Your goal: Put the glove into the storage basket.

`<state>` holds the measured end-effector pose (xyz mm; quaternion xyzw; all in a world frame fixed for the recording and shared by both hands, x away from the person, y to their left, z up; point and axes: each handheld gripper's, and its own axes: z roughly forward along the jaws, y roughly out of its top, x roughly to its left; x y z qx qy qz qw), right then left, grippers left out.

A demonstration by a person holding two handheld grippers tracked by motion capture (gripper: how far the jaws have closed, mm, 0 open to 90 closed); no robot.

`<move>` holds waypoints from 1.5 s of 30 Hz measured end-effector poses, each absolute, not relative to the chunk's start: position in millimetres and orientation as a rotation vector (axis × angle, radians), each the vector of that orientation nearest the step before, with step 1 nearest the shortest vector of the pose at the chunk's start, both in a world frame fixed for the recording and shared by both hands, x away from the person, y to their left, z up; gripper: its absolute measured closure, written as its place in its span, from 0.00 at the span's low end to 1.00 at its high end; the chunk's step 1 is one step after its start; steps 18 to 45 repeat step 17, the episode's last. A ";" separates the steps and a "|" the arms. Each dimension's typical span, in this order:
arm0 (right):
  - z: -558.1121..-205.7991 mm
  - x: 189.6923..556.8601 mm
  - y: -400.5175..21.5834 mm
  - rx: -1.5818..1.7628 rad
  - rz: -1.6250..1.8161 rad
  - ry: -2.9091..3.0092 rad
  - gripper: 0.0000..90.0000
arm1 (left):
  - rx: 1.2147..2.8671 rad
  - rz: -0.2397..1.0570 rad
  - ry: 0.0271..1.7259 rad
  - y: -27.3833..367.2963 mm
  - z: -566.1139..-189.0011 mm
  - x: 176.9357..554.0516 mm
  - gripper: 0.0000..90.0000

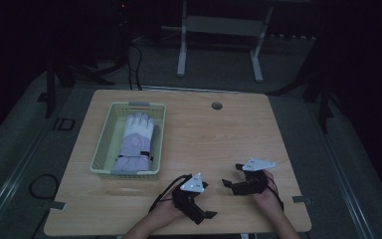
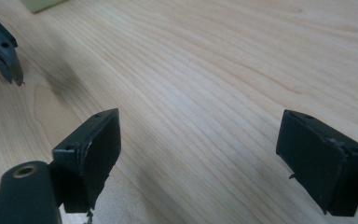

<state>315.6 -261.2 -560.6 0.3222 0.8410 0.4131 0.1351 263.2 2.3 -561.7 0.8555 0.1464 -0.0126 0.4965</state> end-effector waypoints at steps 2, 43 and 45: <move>-560.1 313.0 -263.9 0.918 1.204 2.417 0.16 | 2.057 -0.020 0.355 4.9 -563.4 260.2 0.01; -560.6 312.6 -270.4 0.933 1.223 2.395 0.16 | 2.052 -0.018 0.352 6.4 -570.8 255.3 0.01; -560.6 312.6 -270.4 0.933 1.223 2.395 0.16 | 2.052 -0.018 0.352 6.4 -570.8 255.3 0.01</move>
